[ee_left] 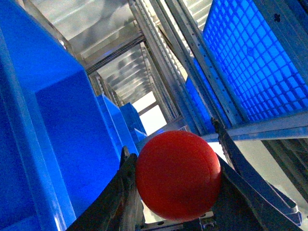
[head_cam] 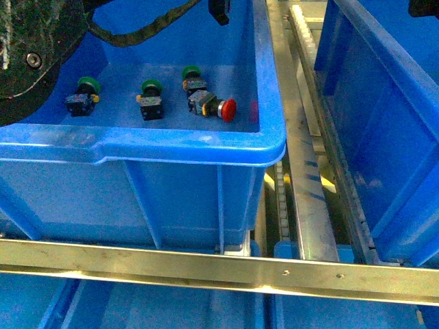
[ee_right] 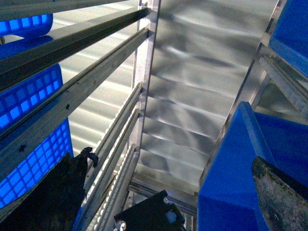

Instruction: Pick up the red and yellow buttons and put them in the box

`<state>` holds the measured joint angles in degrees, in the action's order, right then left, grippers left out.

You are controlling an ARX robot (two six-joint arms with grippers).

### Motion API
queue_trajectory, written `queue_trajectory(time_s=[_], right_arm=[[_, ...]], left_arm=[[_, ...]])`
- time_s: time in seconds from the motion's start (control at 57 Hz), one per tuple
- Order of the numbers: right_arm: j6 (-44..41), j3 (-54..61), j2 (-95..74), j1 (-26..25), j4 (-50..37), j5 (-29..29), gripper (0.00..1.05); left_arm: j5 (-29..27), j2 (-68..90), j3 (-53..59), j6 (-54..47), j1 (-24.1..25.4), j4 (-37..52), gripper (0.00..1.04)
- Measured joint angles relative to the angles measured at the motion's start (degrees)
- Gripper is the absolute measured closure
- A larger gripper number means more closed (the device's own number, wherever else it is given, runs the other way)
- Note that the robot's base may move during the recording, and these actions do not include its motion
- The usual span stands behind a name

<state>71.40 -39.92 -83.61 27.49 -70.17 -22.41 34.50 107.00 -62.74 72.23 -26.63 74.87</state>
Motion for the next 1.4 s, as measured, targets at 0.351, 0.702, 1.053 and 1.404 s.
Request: queue_trajectory(time_s=[0.351,0.702,1.053,1.404], right_arm=[[0.90,-2.05,-1.81,3.17,-0.28,-1.01,0.06],[0.00,-4.50,-1.84,4.92,2.23,-0.83,0.29],[-0.92,-3.58,-1.51,4.50,2.91,-1.66,0.63],[-3.10,0.17,1.11,3.96,1.88,-1.38,0.63]], left_arm=[[-0.50,0.02,0.00,-0.20,-0.48,-0.31,0.71],[-2.10,1.38,0.77,-0.07,-0.66,0.79,0.72],[-2.89,1.38,0.74,0.04,-1.36,-0.20,0.72],[-5.84,-0.48,1.18,-4.31,-1.22,-1.25,0.24]])
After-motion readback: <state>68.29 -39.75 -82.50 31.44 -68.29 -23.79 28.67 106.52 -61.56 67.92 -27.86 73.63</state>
